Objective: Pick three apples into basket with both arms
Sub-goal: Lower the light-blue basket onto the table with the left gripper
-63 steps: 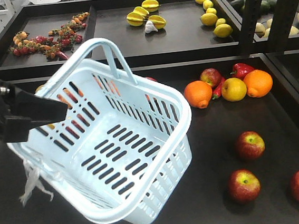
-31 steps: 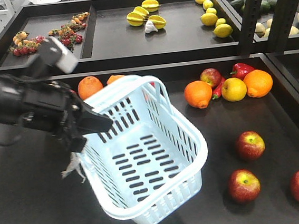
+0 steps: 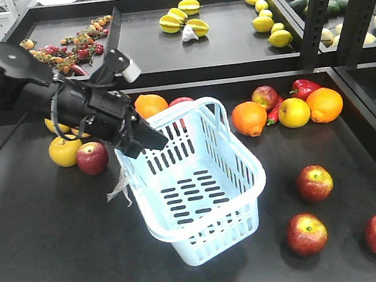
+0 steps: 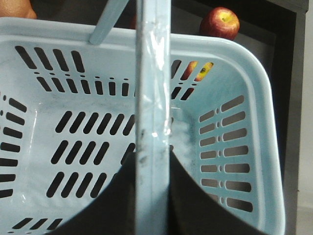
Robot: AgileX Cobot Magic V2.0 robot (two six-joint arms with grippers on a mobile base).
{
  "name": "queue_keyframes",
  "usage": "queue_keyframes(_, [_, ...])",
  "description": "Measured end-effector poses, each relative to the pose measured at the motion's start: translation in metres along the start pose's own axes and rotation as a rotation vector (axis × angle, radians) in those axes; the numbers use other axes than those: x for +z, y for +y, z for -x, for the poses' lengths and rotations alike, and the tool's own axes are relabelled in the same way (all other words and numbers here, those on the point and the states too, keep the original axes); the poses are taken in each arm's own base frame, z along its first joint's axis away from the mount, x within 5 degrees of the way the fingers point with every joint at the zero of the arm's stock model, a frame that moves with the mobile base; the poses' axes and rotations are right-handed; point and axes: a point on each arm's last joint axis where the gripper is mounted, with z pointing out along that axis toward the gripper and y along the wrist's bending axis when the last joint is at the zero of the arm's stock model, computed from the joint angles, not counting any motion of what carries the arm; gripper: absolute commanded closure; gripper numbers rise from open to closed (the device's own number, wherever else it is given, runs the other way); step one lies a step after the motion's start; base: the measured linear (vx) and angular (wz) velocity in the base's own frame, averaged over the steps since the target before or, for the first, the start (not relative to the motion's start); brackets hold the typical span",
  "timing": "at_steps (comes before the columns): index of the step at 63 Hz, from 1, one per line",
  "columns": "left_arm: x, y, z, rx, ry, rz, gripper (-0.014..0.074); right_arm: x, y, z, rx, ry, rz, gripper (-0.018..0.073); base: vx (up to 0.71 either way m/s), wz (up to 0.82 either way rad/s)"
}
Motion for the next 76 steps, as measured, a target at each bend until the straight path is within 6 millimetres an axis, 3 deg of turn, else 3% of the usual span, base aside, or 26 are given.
queue_keyframes(14, [0.018,0.02,-0.005,0.001,0.044,0.0,0.0602,0.0,0.0,0.0,0.0,0.0,0.0,0.0561,0.0,0.0])
queue_keyframes(29, [0.019,0.024,-0.002,0.01,0.044,0.004,0.0546,0.0,0.0,0.0,0.0,0.0,0.0,0.0561,0.0,0.0])
queue_keyframes(37, [0.019,0.024,-0.002,0.013,0.048,0.007,0.0439,0.0,0.0,0.0,0.0,0.0,0.0,0.0561,0.0,0.0])
queue_keyframes(51, [0.019,0.024,-0.002,-0.007,0.046,0.007,0.0132,0.0,0.0,0.0,0.0,0.0,0.0,0.0561,0.0,0.0])
queue_keyframes(59, [0.019,0.024,-0.002,-0.031,0.047,0.006,0.0044,0.0,0.0,0.0,0.0,0.0,0.0,0.0561,0.0,0.0])
queue_keyframes(69, [0.018,0.019,-0.003,-0.102,0.069,-0.03,0.0114,0.0,0.0,0.0,0.0,0.0,0.0,0.0561,0.0,0.0])
queue_keyframes(76, [0.007,0.009,-0.001,-0.136,0.099,-0.046,0.0292,0.0,0.0,0.0,0.0,0.0,0.0,0.0561,0.0,0.0])
